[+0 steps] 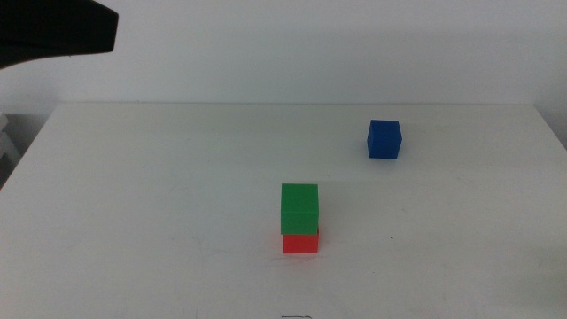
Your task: Stack red cubes first, then green, then blue cubes in a specific spot.
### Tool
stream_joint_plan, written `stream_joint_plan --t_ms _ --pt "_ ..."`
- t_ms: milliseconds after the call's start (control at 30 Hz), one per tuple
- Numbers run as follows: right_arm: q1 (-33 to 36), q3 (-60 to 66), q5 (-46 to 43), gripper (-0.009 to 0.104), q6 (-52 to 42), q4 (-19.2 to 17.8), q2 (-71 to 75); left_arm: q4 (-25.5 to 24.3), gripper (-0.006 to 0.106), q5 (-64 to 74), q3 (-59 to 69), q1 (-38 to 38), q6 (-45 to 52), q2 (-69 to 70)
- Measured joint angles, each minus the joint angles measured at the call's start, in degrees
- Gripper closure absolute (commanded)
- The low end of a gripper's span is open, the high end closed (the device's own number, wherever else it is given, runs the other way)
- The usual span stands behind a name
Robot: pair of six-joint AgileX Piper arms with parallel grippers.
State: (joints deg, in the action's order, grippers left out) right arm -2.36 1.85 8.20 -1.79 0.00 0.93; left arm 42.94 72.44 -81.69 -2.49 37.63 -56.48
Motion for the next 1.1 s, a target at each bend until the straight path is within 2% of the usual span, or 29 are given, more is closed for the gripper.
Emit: stream_joint_plan --t_ms 167,333,433,600,700,900,1100 --pt "0.00 -0.18 -4.39 0.001 -0.14 0.00 0.00 0.00 0.007 0.00 0.00 0.00 0.00 0.00" --pt "0.00 -6.75 0.04 0.001 0.71 0.87 -6.57 0.00 0.007 0.00 0.00 0.00 0.00 0.00" --pt "0.00 -16.87 7.37 0.001 -0.44 0.87 -17.95 0.00 0.007 0.00 0.00 0.00 0.00 0.00" --pt "0.00 -38.95 29.64 0.001 -5.66 0.87 -41.00 0.00 0.007 0.00 0.00 0.00 0.00 0.00" --pt "0.00 -47.65 38.46 0.001 -6.01 1.01 -51.35 0.00 0.007 0.00 0.00 0.00 0.00 0.00" --pt "0.00 -56.93 42.28 0.001 -5.37 3.30 -67.98 0.00 0.007 0.00 0.00 0.00 0.00 0.00" --pt "0.00 -59.87 43.02 0.001 -5.12 5.74 -78.76 0.00 0.007 0.00 0.00 0.00 0.00 0.00"
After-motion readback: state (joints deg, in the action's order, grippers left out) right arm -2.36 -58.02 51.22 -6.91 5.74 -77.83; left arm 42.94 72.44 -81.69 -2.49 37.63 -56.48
